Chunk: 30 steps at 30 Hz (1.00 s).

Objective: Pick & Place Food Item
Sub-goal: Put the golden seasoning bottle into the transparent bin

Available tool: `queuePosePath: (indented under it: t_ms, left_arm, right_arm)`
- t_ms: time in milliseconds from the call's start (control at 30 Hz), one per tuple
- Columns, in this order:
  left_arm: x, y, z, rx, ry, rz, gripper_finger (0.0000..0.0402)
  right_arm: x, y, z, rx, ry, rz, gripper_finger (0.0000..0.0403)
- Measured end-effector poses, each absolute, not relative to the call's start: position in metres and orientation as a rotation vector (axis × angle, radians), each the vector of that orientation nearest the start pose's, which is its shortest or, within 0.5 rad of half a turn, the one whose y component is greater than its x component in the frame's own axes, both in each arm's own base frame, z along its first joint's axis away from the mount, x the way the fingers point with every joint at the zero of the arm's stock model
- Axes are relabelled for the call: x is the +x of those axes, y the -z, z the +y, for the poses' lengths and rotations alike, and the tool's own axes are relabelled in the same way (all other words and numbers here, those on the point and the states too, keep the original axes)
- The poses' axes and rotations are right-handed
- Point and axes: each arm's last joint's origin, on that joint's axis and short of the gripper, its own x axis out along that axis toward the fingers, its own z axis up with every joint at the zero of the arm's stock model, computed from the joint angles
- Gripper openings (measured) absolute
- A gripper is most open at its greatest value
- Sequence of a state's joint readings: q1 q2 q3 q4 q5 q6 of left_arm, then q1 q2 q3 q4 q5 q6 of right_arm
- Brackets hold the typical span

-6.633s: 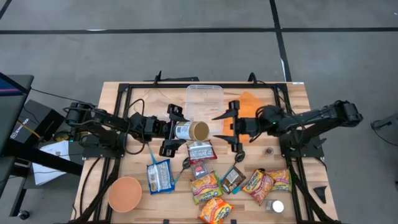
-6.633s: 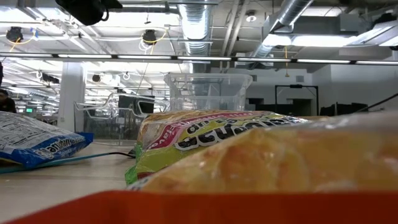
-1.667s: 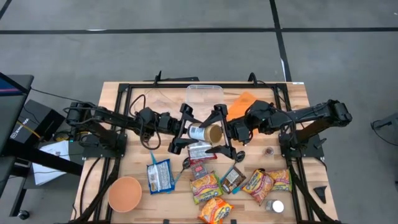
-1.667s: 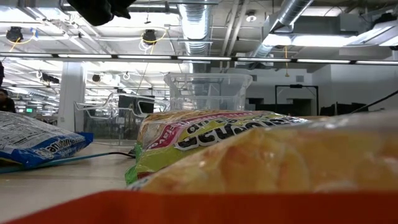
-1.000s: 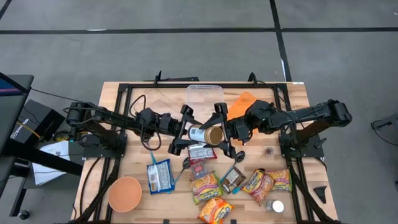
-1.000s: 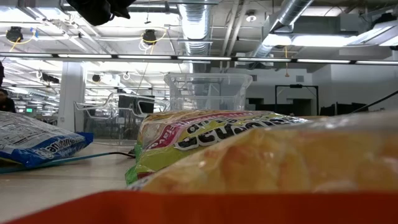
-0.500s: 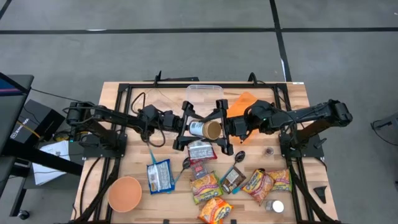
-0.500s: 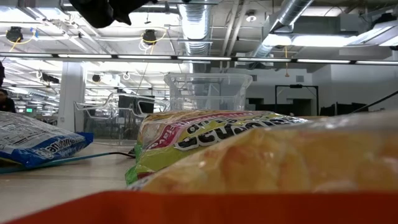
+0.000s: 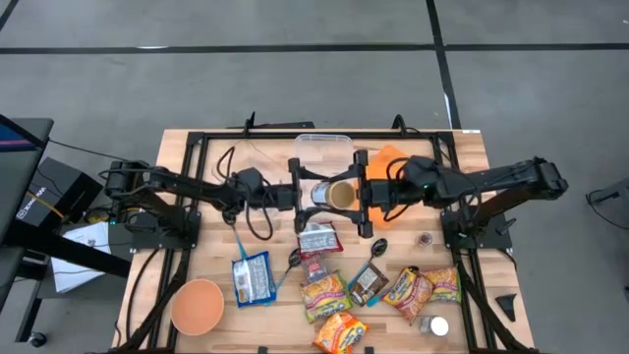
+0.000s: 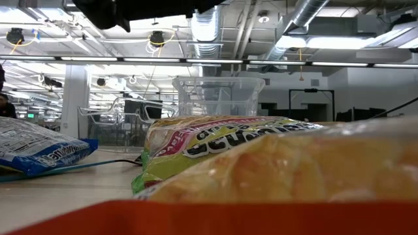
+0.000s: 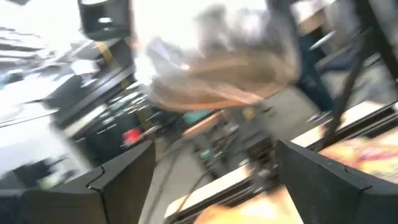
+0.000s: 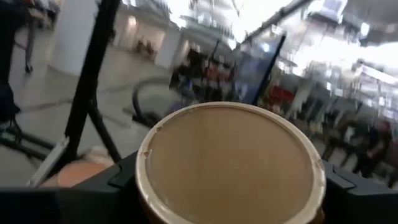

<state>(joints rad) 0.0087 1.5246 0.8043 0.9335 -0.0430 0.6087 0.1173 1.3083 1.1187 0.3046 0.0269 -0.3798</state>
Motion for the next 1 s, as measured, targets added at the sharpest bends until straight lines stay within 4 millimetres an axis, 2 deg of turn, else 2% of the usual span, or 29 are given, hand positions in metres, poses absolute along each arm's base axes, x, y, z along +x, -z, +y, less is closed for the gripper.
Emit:
queuePosePath:
  t_ms: [333,533,700,1000]
  left_arm:
    - [0.325,-0.269,-0.020,0.624,-0.138,-0.162,0.0379]
    - [0.323,-0.276,-0.026,0.580,-0.174,-0.220,0.0397]
    - [0.323,-0.275,-0.023,0.522,-0.220,-0.199,0.0381]
    - [0.323,-0.276,-0.022,0.491,-0.232,-0.210,0.0315]
  right_arm:
    - [0.300,-0.374,0.034,-0.377,-0.055,-0.054,0.0268]
    - [0.308,-0.363,0.035,-0.390,-0.065,0.001,0.0269]
    - [0.312,-0.363,0.035,-0.402,-0.058,-0.025,0.0270]
    - [0.312,-0.364,0.035,-0.413,-0.055,-0.036,0.0271]
